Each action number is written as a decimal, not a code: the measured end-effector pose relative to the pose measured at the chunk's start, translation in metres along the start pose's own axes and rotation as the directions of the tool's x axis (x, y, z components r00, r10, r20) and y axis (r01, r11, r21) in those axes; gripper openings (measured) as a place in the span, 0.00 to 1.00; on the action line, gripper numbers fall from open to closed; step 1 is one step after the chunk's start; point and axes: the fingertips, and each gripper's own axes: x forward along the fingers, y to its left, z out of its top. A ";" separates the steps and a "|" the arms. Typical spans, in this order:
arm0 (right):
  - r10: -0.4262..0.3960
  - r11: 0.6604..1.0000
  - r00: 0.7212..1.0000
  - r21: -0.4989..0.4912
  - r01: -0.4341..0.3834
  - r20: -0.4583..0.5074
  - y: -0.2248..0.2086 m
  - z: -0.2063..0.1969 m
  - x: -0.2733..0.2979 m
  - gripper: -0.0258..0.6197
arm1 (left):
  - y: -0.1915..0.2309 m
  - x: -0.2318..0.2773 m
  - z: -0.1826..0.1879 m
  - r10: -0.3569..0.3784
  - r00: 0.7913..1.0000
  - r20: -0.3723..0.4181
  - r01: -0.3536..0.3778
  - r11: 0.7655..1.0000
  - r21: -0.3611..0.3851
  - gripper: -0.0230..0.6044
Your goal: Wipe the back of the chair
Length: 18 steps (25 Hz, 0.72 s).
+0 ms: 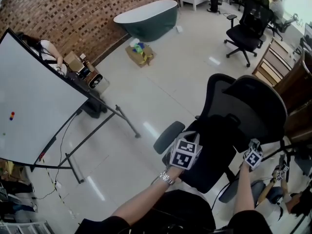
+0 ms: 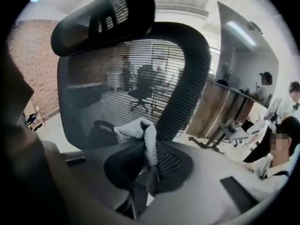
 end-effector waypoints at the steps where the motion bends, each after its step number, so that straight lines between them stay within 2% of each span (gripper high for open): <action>1: 0.046 0.999 0.999 -0.014 -0.046 0.007 0.023 0.001 0.002 0.10 | -0.002 0.002 0.000 -0.003 1.000 0.000 0.003 1.000 -0.001 0.04; 3: 0.154 0.984 0.987 -0.100 -0.149 0.037 0.087 0.009 0.003 0.10 | -0.011 0.004 -0.002 -0.012 1.000 -0.005 0.012 1.000 0.003 0.04; 6: 0.285 0.937 0.952 -0.242 -0.253 0.109 0.190 0.038 0.002 0.10 | -0.022 0.003 -0.003 -0.022 1.000 -0.005 0.022 1.000 0.021 0.04; 9: 0.446 0.867 0.890 -0.291 -0.403 0.098 0.293 0.063 -0.005 0.10 | -0.025 -0.003 -0.003 -0.014 1.000 -0.009 0.014 0.999 0.029 0.04; 10: 0.473 0.853 0.877 -0.293 -0.431 0.086 0.315 0.068 -0.005 0.10 | -0.024 -0.006 -0.004 -0.008 1.000 -0.012 0.009 1.000 0.029 0.04; 11: 0.476 0.849 0.876 -0.297 -0.436 0.075 0.328 0.072 -0.002 0.10 | -0.023 -0.010 -0.005 0.000 1.000 -0.013 0.000 1.000 0.027 0.04; 13: 0.450 0.854 0.891 -0.321 -0.409 0.059 0.336 0.080 0.009 0.10 | -0.018 -0.017 -0.005 0.023 1.000 -0.007 -0.023 1.000 0.017 0.04; 18: 0.421 0.859 0.907 -0.338 -0.385 0.036 0.309 0.076 0.030 0.10 | 0.000 -0.025 -0.009 0.063 0.998 -0.006 -0.063 0.998 0.010 0.04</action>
